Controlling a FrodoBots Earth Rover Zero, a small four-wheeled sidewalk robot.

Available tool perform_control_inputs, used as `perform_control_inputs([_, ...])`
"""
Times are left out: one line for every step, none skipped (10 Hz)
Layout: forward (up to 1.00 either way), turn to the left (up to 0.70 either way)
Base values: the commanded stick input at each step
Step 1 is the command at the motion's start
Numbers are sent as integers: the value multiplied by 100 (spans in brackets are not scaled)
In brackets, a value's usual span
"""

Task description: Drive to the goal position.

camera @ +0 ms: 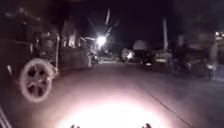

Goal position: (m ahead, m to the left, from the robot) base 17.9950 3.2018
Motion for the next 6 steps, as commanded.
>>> perform_control_inputs([85,0])
perform_control_inputs([85,0])
perform_control_inputs([85,0])
perform_control_inputs([85,0])
perform_control_inputs([85,0])
perform_control_inputs([85,0])
